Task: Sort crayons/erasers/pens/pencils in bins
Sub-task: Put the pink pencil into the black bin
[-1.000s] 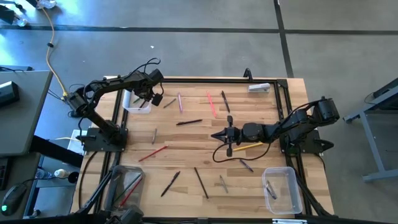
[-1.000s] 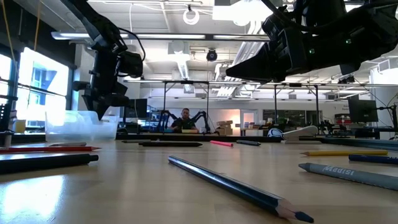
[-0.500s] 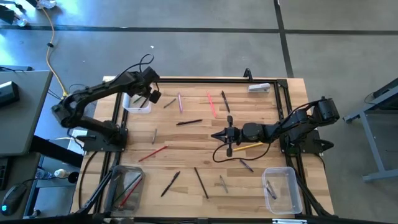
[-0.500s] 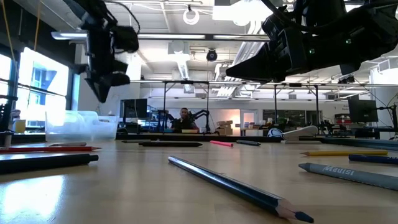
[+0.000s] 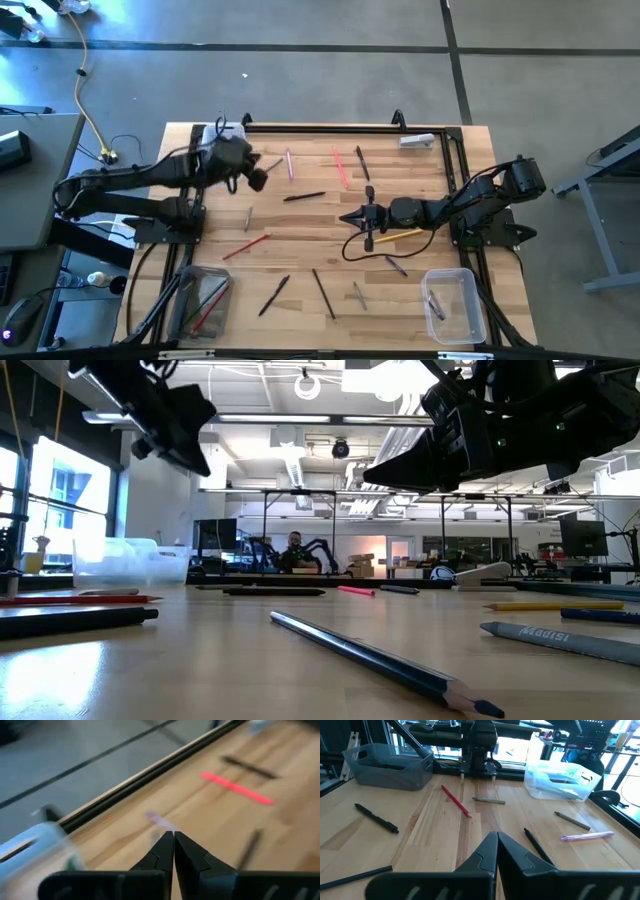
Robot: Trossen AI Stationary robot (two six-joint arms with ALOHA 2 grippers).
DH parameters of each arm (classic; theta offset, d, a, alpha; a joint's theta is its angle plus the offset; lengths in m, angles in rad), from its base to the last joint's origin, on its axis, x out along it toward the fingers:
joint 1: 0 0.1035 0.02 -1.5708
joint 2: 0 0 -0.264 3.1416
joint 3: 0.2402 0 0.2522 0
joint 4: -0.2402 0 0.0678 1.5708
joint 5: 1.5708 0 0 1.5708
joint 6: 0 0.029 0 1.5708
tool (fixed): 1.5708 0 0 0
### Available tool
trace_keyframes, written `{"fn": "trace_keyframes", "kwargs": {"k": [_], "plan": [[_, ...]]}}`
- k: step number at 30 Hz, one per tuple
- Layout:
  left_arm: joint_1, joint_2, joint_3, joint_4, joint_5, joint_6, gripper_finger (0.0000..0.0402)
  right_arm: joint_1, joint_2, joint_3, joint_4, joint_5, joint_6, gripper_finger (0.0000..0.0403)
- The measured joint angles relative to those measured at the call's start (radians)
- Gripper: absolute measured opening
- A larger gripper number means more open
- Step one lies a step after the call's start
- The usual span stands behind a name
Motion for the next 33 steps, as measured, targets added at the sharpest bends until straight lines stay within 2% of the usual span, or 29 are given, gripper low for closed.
{"fn": "trace_keyframes", "kwargs": {"k": [6, 12, 21, 27, 33], "plan": [[-0.194, -0.019, -0.15, 0.316, 0.003, 0.067, 0.0004, 0.0, 0.0, 0.0, 0.0, 0.003, 0.003, 0.0], [-0.311, 0.016, -0.301, 0.67, 0.005, 0.123, 0.0005, 0.0, 0.0, 0.0, -0.001, 0.039, 0.012, 0.0], [-0.372, 0.076, -0.455, 1.04, 0.01, 0.125, 0.0005, 0.0, 0.0, 0.0, 0.003, 0.057, 0.015, 0.0], [-0.376, 0.114, -0.544, 1.285, 0.1, 0.214, 0.0005, 0.0, 0.0, 0.001, 0.015, 0.09, 0.04, 0.0], [-0.375, 0.115, -0.597, 1.35, 0.118, 0.236, 0.0005, 0.0, 0.0, 0.036, -0.005, 0.134, 0.039, 0.0]]}}
